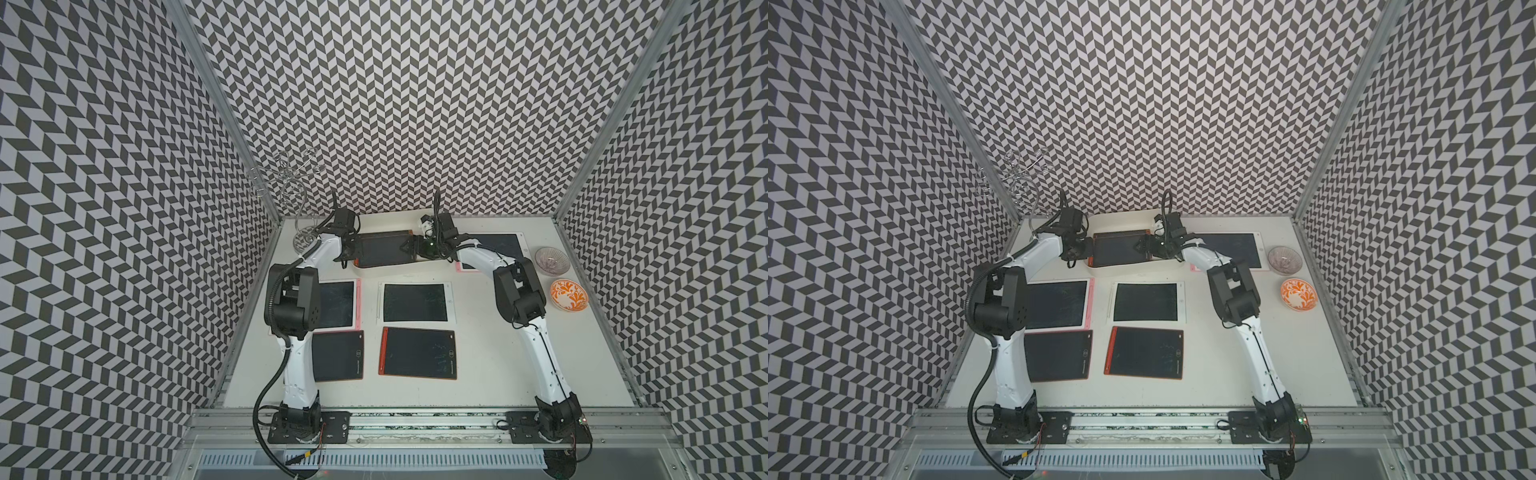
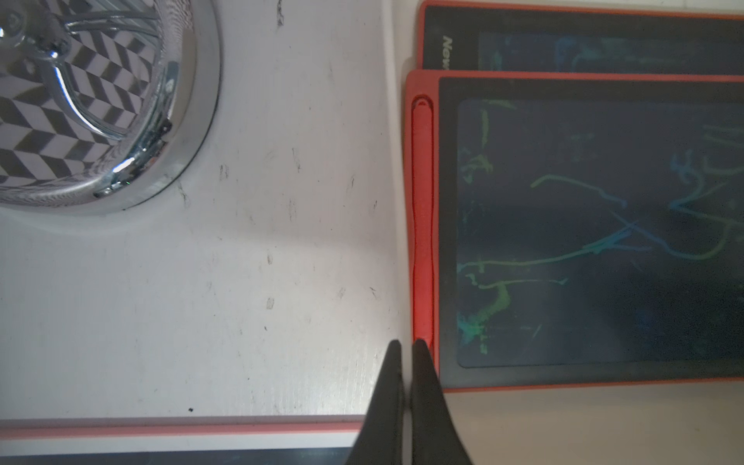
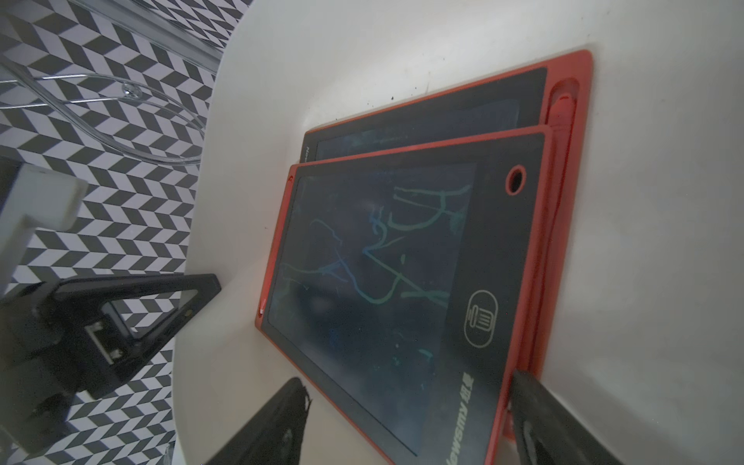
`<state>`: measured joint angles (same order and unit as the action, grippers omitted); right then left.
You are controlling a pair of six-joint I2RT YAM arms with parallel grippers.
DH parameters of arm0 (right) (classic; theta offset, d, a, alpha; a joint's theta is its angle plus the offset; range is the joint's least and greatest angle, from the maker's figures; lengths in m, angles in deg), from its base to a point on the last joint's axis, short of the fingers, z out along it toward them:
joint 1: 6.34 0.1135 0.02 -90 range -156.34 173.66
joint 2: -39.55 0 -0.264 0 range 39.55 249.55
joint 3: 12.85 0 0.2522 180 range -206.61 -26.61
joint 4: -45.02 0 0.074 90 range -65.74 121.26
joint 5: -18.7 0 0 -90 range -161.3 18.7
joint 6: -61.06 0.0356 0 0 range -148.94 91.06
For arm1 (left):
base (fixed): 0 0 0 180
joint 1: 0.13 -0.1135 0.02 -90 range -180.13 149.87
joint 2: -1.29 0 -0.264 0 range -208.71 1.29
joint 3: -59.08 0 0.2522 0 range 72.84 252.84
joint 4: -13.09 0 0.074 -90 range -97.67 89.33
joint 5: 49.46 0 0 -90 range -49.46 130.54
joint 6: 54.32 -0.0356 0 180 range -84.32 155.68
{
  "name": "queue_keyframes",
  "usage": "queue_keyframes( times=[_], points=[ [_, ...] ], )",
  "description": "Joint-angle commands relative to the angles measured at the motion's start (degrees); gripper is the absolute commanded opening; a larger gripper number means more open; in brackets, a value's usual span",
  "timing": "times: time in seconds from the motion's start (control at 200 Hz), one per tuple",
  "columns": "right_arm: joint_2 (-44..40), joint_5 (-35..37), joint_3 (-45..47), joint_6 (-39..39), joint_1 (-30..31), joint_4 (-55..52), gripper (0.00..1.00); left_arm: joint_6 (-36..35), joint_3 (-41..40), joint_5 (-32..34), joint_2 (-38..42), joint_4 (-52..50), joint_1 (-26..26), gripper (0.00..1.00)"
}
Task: Take out the writing tablet from the storage box
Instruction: Pick up the writing tablet from the storage box.
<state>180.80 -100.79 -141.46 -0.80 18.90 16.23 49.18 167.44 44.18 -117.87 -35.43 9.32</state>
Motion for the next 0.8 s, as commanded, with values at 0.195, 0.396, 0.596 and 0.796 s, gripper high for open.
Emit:
queue_keyframes(
  times=[0.195, 0.396, 0.596, 0.796],
  points=[
    [-5.79, -4.86, 0.34, -1.18, 1.54, 3.79, 0.75, -1.74, 0.22, -1.18, -0.99, -0.26, 1.62, 0.00],
    [-5.37, -7.75, 0.73, 0.39, 1.43, 5.18, 0.74, -2.32, 0.31, -1.09, -0.80, -0.39, 1.80, 0.00],
    [-4.90, -11.19, 0.81, 3.86, 1.45, 7.82, 0.73, -3.01, 0.17, -0.98, -0.56, -0.22, 2.15, 0.00],
    [-3.59, -12.24, -0.02, 7.46, 1.32, 8.56, 0.72, -2.96, 0.14, -1.53, -0.54, -0.21, 2.32, 0.00]
  ],
)
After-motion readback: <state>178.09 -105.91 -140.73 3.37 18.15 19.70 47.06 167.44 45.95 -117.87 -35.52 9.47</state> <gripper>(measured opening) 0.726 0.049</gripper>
